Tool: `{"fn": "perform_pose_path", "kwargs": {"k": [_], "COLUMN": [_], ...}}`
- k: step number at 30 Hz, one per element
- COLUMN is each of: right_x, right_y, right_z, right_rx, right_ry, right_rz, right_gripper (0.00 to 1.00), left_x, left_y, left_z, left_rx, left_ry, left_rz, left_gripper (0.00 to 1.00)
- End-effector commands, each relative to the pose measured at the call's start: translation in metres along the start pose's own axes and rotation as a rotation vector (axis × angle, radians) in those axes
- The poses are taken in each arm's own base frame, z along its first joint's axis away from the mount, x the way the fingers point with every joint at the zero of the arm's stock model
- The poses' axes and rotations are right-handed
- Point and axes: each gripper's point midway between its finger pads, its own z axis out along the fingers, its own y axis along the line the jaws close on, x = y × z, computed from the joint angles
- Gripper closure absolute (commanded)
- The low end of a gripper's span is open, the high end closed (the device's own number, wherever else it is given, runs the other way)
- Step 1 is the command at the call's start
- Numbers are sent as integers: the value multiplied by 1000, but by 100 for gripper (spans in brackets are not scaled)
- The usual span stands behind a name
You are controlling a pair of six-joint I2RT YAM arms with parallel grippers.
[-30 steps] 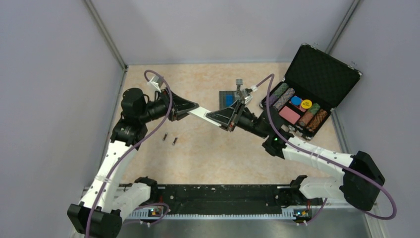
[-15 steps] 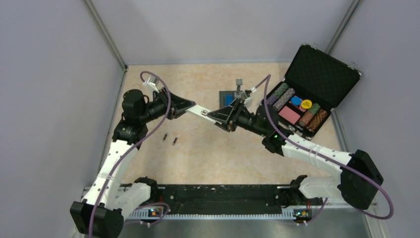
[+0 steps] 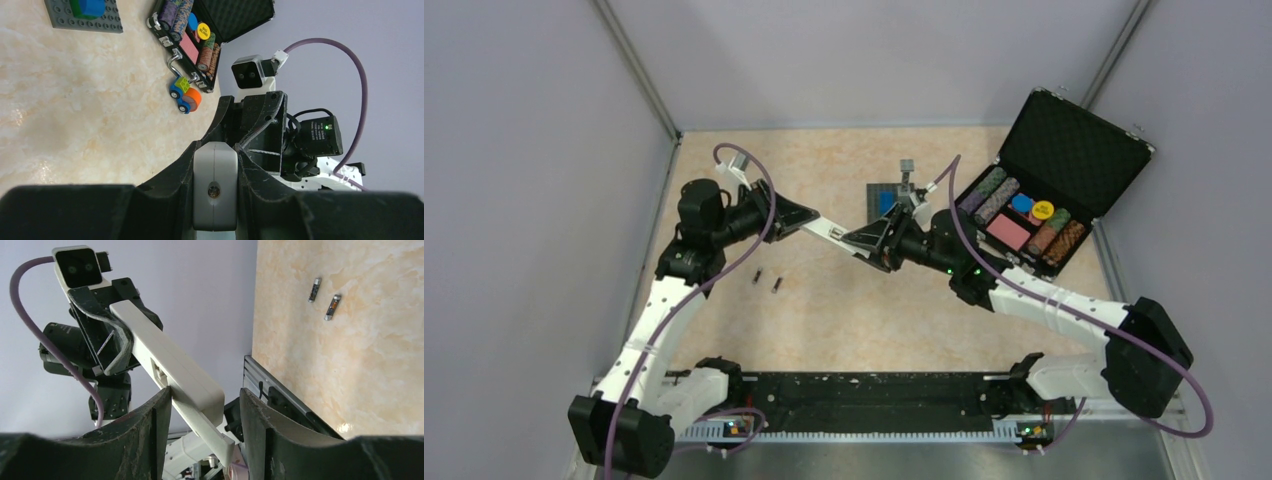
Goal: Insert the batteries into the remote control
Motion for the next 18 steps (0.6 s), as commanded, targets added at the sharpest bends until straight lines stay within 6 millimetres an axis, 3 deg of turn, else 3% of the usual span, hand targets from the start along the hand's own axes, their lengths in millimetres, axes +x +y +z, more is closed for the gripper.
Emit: {"fn": "perform_pose_path", "kwargs": {"k": [1, 5, 10, 18], "right_x": [-2, 2, 0, -6], "right_y": [-31, -33, -28, -45], "right_z": [5, 7, 7, 4], "right_rx": [124, 106, 79, 163], "right_ry": [6, 38, 41, 35], "right_rz": [0, 72, 115, 95], "right_gripper": [49, 49, 51, 54], "left_x": [-3, -3, -4, -1], "left_y": [-20, -2, 5, 31], "left_z": [-3, 4, 10, 15], "left_rx": [90, 43, 30, -67], "left_ry": [-17, -24, -20, 16], "left_rz": [101, 99, 109, 150], "left_gripper": [100, 100, 100, 100]}}
